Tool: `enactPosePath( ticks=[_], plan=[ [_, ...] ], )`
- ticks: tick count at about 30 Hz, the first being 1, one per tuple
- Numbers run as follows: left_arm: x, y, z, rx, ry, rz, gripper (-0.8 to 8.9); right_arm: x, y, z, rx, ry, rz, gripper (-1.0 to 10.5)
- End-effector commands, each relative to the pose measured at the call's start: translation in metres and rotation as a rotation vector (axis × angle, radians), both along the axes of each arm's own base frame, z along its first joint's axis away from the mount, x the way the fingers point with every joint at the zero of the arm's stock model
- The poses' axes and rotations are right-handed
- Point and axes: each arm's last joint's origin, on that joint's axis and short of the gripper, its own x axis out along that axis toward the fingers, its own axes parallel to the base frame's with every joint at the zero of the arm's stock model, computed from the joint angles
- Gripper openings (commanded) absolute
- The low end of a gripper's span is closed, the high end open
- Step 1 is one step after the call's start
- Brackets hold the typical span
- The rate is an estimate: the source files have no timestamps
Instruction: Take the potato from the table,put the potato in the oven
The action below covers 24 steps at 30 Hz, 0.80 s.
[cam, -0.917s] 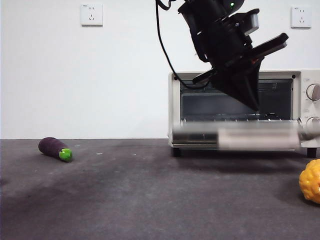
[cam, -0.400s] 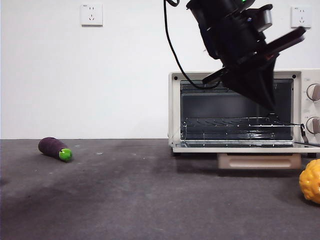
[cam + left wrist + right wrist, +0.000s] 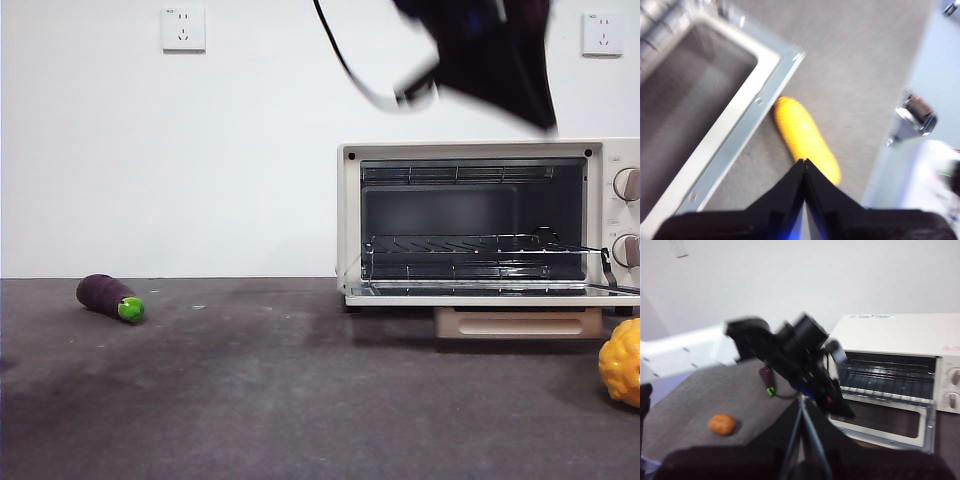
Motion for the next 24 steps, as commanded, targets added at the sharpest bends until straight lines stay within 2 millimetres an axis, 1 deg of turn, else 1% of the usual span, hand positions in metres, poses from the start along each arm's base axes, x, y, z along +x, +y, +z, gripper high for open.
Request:
enactPosePath(
  ticks=[1, 5, 9, 12, 14, 17, 18, 24],
  plan=[
    [-0.018, 0.019, 0.034, -0.02, -0.061, -0.04, -0.05, 0.002, 0.001, -0.002, -0.008, 0.021, 0.023, 0.0],
    [-0.044, 0.053, 0.086, -0.096, -0.15, -0.062, -0.05, 0.01, 0.001, -0.001, 0.008, 0.039, 0.064, 0.0],
    [-0.074, 0.092, 0.134, -0.2, -0.243, -0.063, -0.05, 0.026, 0.004, 0.005, 0.069, 0.076, 0.196, 0.0],
    [-0.096, 0.123, 0.16, -0.227, -0.316, -0.05, -0.05, 0.041, 0.006, 0.011, 0.111, 0.093, 0.279, 0.0],
    [-0.11, 0.145, 0.17, -0.186, -0.357, 0.006, -0.05, 0.049, 0.006, 0.015, 0.132, 0.096, 0.298, 0.0],
    [-0.131, 0.178, 0.176, -0.075, -0.386, 0.075, -0.05, 0.062, 0.006, 0.021, 0.161, 0.086, 0.323, 0.0],
    [-0.136, 0.186, 0.178, -0.055, -0.398, 0.095, -0.05, 0.066, 0.006, 0.024, 0.171, 0.078, 0.337, 0.0],
    [-0.173, 0.233, 0.198, -0.173, -0.446, 0.128, -0.05, 0.089, 0.006, 0.036, 0.226, 0.05, 0.352, 0.0]
  ],
)
